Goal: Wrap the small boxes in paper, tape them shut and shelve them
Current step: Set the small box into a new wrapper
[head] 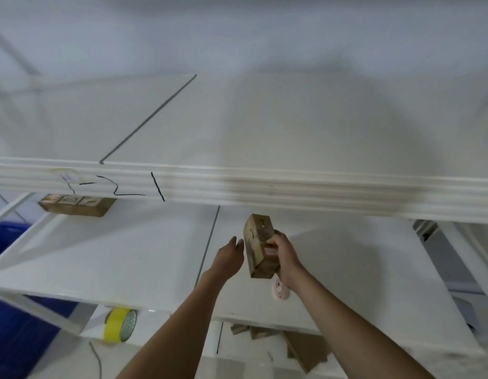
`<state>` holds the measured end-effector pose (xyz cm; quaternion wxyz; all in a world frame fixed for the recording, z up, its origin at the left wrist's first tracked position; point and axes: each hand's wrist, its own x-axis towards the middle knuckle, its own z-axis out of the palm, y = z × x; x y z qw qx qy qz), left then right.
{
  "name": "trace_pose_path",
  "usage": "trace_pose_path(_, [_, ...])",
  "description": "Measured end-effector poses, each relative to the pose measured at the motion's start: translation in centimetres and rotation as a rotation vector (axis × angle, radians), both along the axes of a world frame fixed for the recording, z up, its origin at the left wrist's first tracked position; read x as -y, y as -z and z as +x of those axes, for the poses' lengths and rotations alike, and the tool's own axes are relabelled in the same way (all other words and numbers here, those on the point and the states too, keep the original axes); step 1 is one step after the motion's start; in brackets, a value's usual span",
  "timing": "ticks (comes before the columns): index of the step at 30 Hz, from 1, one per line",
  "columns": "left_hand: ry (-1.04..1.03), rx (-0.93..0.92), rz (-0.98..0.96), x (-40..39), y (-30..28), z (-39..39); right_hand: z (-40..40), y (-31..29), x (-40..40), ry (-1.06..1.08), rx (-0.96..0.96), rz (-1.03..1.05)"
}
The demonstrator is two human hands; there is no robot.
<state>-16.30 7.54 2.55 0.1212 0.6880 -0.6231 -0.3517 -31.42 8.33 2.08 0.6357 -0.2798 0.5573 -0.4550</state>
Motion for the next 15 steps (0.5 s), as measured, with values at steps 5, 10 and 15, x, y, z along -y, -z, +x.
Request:
trace_pose_path(5, [-0.08, -0.379, 0.149, -1.4, 1.3, 4.3, 3.8, -0.5, -2.1, -0.002, 0.159, 0.066])
trace_pose_path(10, [-0.203, -0.569, 0.263, -2.2, 0.7, 8.0, 8.7, 0.1, -3.5, 0.046, 0.128, 0.113])
trace_pose_path(15, [-0.085, -0.534, 0.215, -2.2, 1.2, 10.9, 11.4, 0.6, -4.5, 0.088, 0.079, 0.099])
